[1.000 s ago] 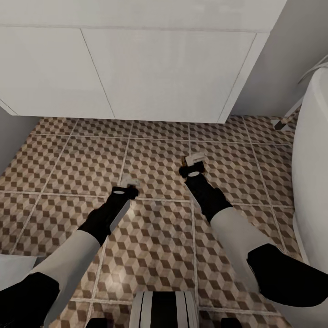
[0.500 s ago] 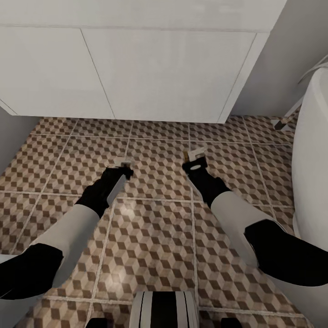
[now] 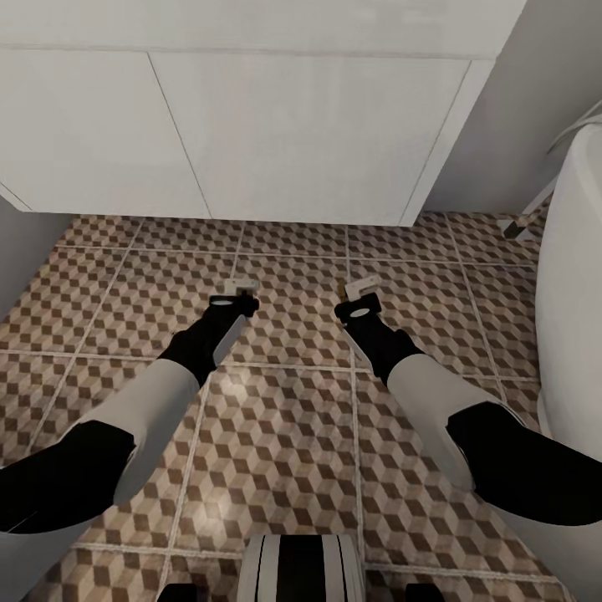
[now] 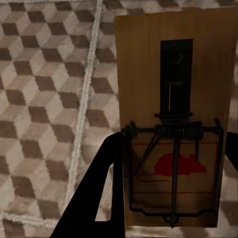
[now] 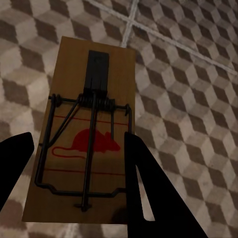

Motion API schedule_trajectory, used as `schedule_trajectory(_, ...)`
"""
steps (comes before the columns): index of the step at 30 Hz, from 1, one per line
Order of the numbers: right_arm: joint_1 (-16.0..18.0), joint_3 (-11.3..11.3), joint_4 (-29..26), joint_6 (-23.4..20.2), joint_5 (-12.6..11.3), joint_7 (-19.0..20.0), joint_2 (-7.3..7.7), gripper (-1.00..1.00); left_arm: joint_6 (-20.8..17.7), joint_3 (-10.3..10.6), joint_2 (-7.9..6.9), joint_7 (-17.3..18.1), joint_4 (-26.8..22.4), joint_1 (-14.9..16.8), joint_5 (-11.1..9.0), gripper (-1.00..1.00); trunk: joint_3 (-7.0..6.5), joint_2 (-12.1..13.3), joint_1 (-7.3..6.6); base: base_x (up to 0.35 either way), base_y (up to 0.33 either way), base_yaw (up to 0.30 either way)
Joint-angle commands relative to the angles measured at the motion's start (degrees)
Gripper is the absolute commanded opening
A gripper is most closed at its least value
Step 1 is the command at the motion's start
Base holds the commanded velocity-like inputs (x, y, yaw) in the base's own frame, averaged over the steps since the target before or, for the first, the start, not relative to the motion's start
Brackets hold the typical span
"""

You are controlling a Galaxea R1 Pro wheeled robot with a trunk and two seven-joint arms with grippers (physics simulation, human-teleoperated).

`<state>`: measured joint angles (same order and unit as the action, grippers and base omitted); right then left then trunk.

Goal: Take the four mousetraps from the cabinet in the bathroom and place them on the bathroom floor. Make sure all four end up on the same floor surface, and ensure that at least two of them are either under or directly next to the same bathroom sink.

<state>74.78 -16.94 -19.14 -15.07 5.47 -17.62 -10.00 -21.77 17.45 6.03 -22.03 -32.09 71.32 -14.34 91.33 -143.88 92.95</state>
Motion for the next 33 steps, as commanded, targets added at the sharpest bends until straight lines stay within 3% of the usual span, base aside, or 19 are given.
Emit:
schedule_trajectory(1, 0.0, -0.2, -0.1, -0.5, 0.5, -0.1, 0.00, -1.00, 1.6, 0.9, 0.04, -0.5, 0.6, 0.0, -0.5, -1.00, 0.03, 0.0, -0.01, 0.000, 0.000, 0.000)
schedule_trajectory(4, 0.0, -0.2, 0.0, -0.4, 0.5, -0.1, 0.00, -1.00, 3.5, 2.4, 0.06, -0.4, 1.3, 0.0, -0.5, -1.00, 0.03, 0.0, -0.01, 0.000, 0.000, 0.000)
schedule_trajectory(10, 0.0, -0.2, 0.0, -0.4, 0.5, 0.0, 0.00, -1.00, 5.1, 8.4, -0.19, -0.3, 1.6, 0.0, -0.5, -1.00, 0.03, 0.0, -0.01, 0.000, 0.000, 0.000)
schedule_trajectory(13, 0.0, -0.2, -0.1, -0.4, 0.5, 0.2, 0.00, -1.00, 7.3, 9.7, -0.28, -0.3, 1.6, 0.0, -0.5, -1.00, 0.03, 0.0, -0.01, 0.000, 0.000, 0.000)
schedule_trajectory(19, 0.0, -0.2, -0.2, -0.4, 0.5, 0.1, 0.00, -1.00, 10.6, 10.4, -0.45, -0.3, 1.6, 0.0, -0.5, -1.00, 0.03, 0.0, -0.01, 0.000, 0.000, 0.000)
schedule_trajectory(33, 0.0, -0.2, -0.6, -0.4, 0.4, 0.0, 0.00, -1.00, 10.6, 10.5, -0.48, -0.9, 1.8, -0.4, -0.5, -1.00, 0.08, 0.0, -0.01, 0.000, 0.000, 0.000)
